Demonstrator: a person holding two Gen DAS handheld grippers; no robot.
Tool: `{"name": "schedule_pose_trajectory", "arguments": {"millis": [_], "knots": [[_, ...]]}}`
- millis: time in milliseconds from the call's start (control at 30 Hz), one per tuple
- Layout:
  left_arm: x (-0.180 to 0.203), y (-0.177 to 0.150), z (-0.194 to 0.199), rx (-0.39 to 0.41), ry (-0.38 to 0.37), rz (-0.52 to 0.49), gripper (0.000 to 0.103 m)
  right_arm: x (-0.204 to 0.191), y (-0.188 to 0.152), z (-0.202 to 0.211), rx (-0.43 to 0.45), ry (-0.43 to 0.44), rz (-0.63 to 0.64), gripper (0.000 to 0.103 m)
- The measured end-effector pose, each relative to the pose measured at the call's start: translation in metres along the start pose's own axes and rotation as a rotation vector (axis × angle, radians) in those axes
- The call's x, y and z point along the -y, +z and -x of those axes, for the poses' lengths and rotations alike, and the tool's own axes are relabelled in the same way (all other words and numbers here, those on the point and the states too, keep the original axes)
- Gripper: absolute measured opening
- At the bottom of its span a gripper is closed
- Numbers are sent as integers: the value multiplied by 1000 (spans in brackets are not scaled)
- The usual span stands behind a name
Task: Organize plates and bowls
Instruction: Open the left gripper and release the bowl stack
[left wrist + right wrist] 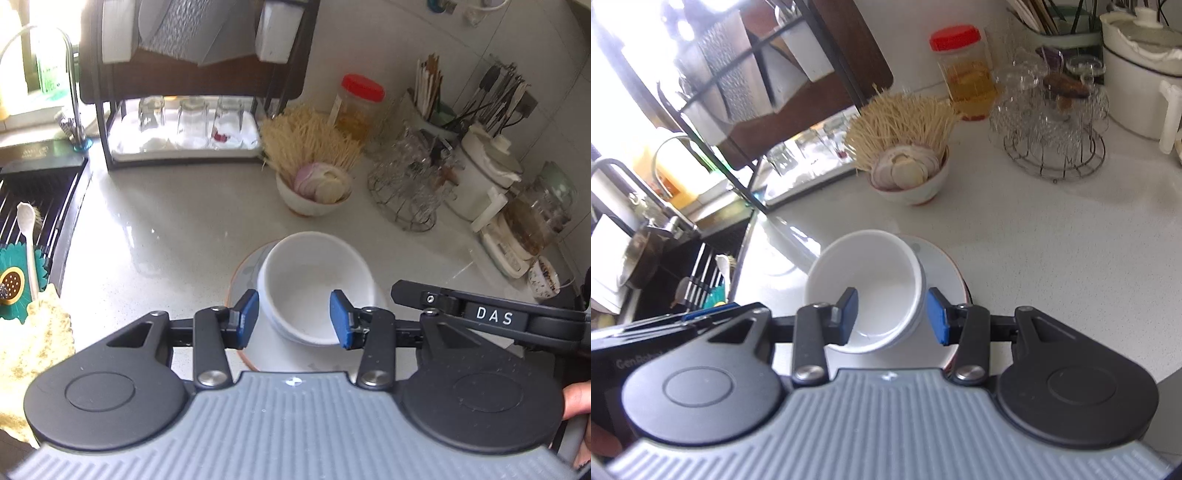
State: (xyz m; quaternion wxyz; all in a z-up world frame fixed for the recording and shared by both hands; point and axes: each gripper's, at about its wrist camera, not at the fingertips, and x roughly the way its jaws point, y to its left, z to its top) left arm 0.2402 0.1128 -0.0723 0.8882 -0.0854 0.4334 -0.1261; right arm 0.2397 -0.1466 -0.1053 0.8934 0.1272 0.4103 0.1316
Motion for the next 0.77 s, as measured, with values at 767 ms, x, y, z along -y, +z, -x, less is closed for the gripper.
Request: {"name": "schedule_pose_trajectory", "arguments": {"millis": [767], "knots": [[123,-60,139,227,162,7,52,21,-21,156,185,136,177,45]]}}
